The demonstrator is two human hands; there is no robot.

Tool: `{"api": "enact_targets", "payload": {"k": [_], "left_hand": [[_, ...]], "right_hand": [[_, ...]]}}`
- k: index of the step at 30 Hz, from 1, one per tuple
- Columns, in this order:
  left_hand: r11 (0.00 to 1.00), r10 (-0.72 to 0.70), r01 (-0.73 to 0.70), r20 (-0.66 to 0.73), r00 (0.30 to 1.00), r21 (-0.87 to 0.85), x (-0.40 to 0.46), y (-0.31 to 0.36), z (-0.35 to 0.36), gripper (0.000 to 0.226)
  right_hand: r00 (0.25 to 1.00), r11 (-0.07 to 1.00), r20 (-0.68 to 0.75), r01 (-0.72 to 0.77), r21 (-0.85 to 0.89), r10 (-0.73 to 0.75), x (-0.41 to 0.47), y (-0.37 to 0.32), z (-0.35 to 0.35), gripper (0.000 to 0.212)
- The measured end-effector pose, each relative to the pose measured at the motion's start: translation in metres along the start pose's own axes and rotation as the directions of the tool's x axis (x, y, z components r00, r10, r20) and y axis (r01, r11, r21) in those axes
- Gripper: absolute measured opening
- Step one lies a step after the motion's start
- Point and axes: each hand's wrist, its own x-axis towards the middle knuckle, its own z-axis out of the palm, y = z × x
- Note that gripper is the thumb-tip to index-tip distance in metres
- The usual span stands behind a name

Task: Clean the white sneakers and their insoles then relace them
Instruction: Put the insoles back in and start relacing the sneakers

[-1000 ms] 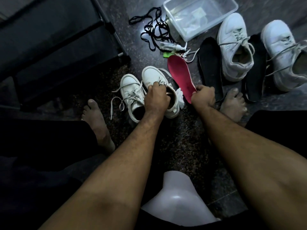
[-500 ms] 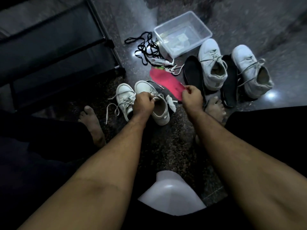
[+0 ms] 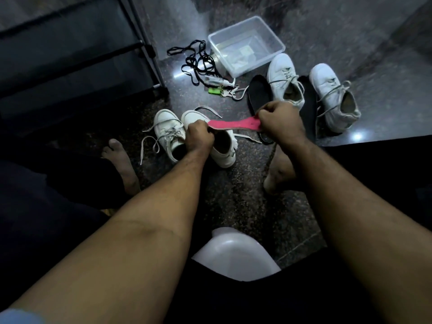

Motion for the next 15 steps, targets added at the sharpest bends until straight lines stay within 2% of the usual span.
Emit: {"api": "enact_targets", "payload": {"k": [8, 15], "left_hand": [[0.999, -0.009, 0.01, 0.015, 1.0, -0.047, 0.005, 0.005, 0.005, 0.025], [0.991, -0.051, 0.053, 0.015, 0.999, -0.123, 0.013, 0.004, 0.006, 0.026]], "right_hand": [[0.987, 0.965, 0.027, -0.148, -0.218, 0.157, -0.017, 0.007, -0.012, 0.036], [0.996, 0.911, -0.019, -0.089, -0.404, 0.089, -0.022, 0.007, -0.01, 0.04]]}}
